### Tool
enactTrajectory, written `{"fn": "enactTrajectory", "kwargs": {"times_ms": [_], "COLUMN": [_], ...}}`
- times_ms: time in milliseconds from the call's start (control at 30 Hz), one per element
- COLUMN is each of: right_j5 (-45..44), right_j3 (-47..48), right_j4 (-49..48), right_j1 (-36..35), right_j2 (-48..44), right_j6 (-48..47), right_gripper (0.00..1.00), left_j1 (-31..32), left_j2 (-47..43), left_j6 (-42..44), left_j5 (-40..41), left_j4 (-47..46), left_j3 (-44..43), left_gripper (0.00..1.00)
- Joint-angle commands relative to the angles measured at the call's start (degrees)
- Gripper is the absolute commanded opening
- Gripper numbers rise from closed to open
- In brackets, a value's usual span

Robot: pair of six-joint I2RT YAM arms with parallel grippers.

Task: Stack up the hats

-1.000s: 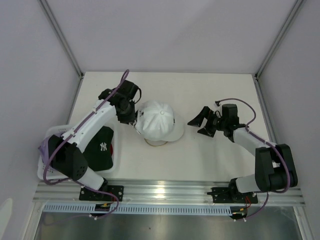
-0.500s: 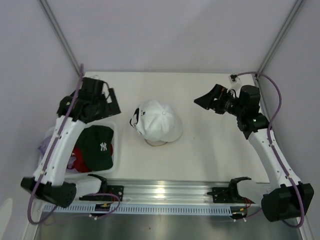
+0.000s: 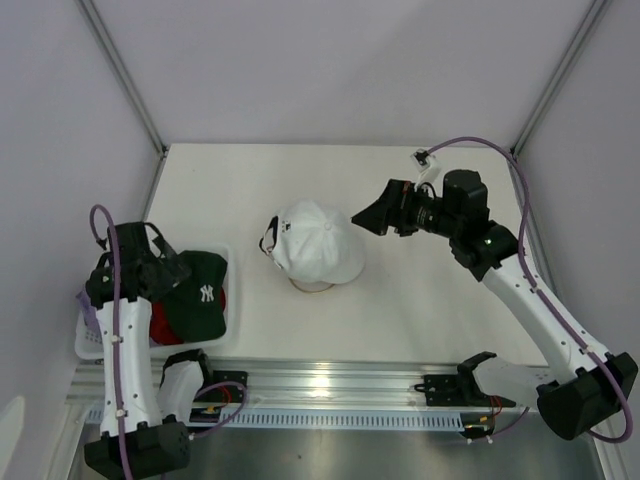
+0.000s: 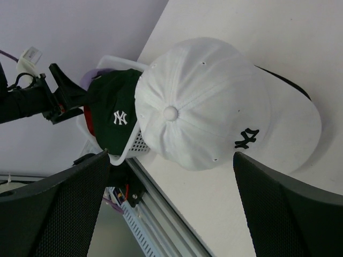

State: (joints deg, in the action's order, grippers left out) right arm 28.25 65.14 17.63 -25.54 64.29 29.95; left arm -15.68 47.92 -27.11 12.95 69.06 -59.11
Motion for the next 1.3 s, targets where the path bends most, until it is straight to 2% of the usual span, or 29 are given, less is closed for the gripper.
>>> {"fn": "enactTrajectory", "kwargs": {"times_ms": [0,100,167,233,367,533,567,733,767,900,1033,1067,1100,1267], "right_j5": [-0.66,-0.65,-0.83,-1.44,-2.5,-2.5,-2.24,-1.44,-1.01,0.66,1.37,1.37,1.37,2.07], "right_j3": [2.35,2.79,3.06,3.23,3.41,4.02,4.55,5.78,5.78,5.43,7.09,7.54,8.15,10.61], "right_j4": [-1.1,-1.72,-1.98,-1.98,-2.07,-1.55,-1.54,-1.63,-1.81,-3.56,-3.66,-3.57,-3.48,-3.65], "right_j1": [-0.91,-0.92,-1.0,-0.92,-1.0,-1.0,-0.92,-0.92,-0.92,-1.0,-1.09,-1.35,-1.44,-2.75], "right_j2": [2.58,3.55,3.82,4.26,4.0,4.52,4.87,5.58,5.58,5.75,6.54,6.55,6.55,7.51], "right_j6": [-1.39,-1.48,-1.74,-1.83,-1.22,-1.39,-1.39,-1.13,-0.6,1.42,1.51,1.34,1.16,1.6], "right_gripper": [1.0,1.0,0.99,1.0,0.99,0.99,1.0,1.0,1.0,1.0,1.0,1.0,1.0,0.99], "left_j1": [3.62,12.76,18.63,20.94,22.45,22.8,22.8,22.8,22.8,22.8,22.63,22.54,22.45,21.66], "left_j2": [0.76,6.2,12.96,18.49,24.13,25.29,25.2,27.49,27.49,26.79,24.15,23.71,23.62,18.71], "left_j6": [6.46,7.07,8.56,8.4,6.2,4.88,4.88,1.89,1.8,0.22,0.39,0.39,-0.21,-2.15], "left_j5": [-7.78,1.09,4.7,8.57,11.92,15.77,15.88,18.78,18.78,16.15,14.12,14.12,15.08,11.84], "left_j4": [-8.41,-6.13,-3.68,-2.53,-0.16,-0.67,-1.2,-1.03,-1.2,-1.73,-3.31,-3.05,-2.79,-2.79], "left_j3": [-0.9,-7.31,-9.88,-10.59,-10.06,-8.13,-7.95,-7.6,-7.68,-8.91,-6.99,-6.63,-5.76,-8.46], "left_gripper": [0.99,0.97,0.97,0.96,0.95,0.91,0.81,0.54,0.37,0.33,0.21,0.08,0.01,0.01]}}
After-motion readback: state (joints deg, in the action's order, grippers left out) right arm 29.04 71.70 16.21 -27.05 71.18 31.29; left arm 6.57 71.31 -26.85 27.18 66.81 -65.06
